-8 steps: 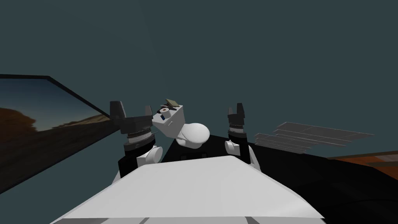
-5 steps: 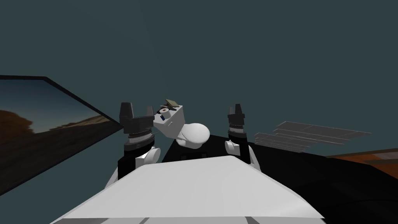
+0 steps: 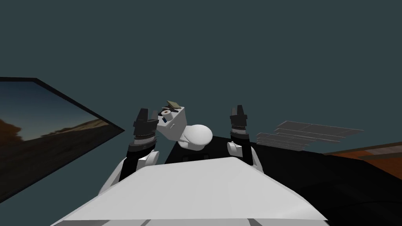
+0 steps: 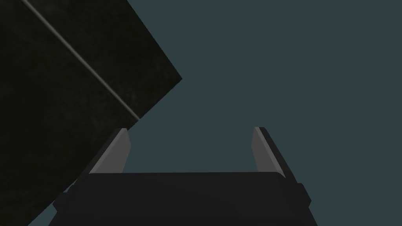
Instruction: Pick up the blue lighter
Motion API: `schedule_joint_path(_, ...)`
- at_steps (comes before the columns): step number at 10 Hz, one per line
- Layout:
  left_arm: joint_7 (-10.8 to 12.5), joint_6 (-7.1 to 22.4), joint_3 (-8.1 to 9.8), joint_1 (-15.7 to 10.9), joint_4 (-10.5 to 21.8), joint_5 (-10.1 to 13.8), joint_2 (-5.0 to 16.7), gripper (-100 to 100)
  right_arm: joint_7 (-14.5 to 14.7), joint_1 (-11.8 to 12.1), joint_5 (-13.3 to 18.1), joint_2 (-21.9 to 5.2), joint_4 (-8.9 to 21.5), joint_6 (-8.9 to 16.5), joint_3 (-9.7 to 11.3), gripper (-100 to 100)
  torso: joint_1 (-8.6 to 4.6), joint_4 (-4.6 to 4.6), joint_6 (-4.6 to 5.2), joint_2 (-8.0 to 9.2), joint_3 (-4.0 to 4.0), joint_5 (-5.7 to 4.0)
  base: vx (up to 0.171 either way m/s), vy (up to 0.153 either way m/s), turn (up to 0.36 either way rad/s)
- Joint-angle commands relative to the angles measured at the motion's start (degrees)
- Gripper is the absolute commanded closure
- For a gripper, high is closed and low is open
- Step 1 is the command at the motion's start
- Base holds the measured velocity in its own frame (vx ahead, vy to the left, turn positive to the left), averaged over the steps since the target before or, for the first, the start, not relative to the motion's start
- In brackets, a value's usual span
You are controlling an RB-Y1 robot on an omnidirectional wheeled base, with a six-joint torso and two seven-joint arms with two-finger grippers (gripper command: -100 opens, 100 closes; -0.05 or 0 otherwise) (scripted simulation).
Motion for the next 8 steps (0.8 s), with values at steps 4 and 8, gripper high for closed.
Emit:
schedule_joint_path(4, -4.45, -1.15, 2.56, 0.42, 4.44, -6.45, 2.60, -100, 0.00, 0.00, 0.00, 0.00, 0.00, 0.00, 0.00, 0, 0.01, 0.00, -0.01, 0.00, 0.00, 0.00, 0.025, 0.067, -0.054)
schedule_joint_path(8, -8.19, -1.82, 4.43, 0.55, 8.41, -11.26, 4.11, -100, 0.00, 0.00, 0.00, 0.00, 0.00, 0.00, 0.00, 0, -0.01, 0.01, -0.01, 0.03, 0.02, 0.00, 0.021, 0.064, -0.043)
